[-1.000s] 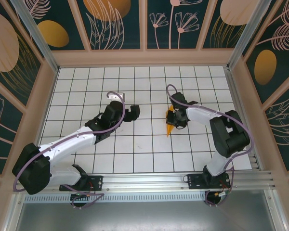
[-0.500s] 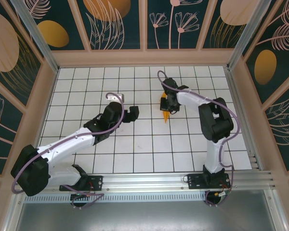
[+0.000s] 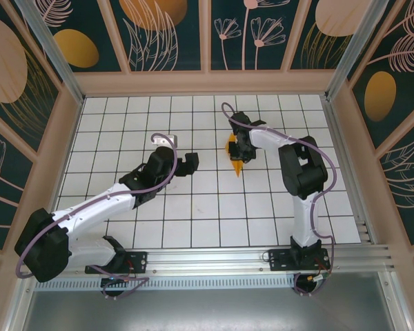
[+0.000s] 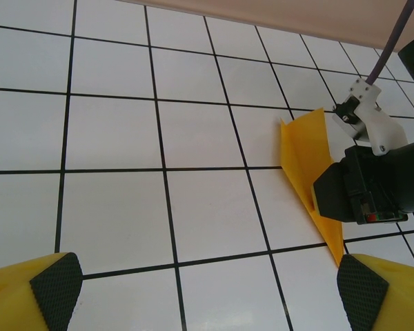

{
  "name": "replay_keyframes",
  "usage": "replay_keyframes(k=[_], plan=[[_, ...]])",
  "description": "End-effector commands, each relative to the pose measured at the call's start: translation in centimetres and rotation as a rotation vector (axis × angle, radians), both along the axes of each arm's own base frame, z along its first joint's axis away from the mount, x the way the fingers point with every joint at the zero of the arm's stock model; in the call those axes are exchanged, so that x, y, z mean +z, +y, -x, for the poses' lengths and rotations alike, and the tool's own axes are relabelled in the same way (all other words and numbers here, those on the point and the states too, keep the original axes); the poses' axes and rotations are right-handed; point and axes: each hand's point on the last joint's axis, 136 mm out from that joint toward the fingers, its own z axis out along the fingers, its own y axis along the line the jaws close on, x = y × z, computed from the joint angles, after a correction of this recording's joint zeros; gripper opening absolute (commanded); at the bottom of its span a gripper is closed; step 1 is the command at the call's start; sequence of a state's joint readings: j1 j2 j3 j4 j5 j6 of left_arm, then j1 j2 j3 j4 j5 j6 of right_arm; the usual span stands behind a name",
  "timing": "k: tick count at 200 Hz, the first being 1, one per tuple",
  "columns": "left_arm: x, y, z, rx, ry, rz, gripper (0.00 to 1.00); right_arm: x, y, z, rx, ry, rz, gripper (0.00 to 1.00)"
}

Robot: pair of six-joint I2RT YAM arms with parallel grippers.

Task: Fold a paper plane with a square sheet of paper (fold left side to right side)
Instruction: Place the paper plane at the center of the table, then reset both arms

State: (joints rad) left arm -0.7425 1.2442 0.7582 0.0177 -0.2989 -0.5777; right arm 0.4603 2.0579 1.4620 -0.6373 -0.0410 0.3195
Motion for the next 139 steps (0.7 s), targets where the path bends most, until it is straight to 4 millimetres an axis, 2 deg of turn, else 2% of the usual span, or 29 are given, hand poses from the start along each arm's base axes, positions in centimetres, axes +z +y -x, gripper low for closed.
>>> replay_keyframes(k=[1, 40, 78, 101, 116, 139], plan=[[-0.5, 0.3, 0.1, 0.003, 0.011, -0.016, 0.97, 0.3, 0.7, 0.4, 0.035, 0.023, -0.006, 0.20], [-0.7, 0.4, 0.1, 0.008, 0.014, -0.021, 0.98, 1.7, 0.5, -0.1, 0.038, -0.001, 0.009, 0.23], [-0.6, 0.8, -0.1, 0.035, 0.022, -0.030, 0.98, 4.7, 0.0, -0.1, 0.031, -0.043, 0.023, 0.32], [-0.1, 1.4, -0.3, 0.072, 0.013, -0.035, 0.98, 8.1, -0.2, -0.1, 0.019, -0.117, -0.009, 0.36], [0.5, 1.9, -0.5, 0.096, -0.003, -0.055, 0.99, 11.0, -0.6, 0.0, 0.004, -0.200, -0.041, 0.45], [2.1, 3.1, -0.9, 0.119, -0.061, -0.072, 0.98, 15.3, -3.6, -0.2, -0.067, -0.390, -0.039, 0.55]])
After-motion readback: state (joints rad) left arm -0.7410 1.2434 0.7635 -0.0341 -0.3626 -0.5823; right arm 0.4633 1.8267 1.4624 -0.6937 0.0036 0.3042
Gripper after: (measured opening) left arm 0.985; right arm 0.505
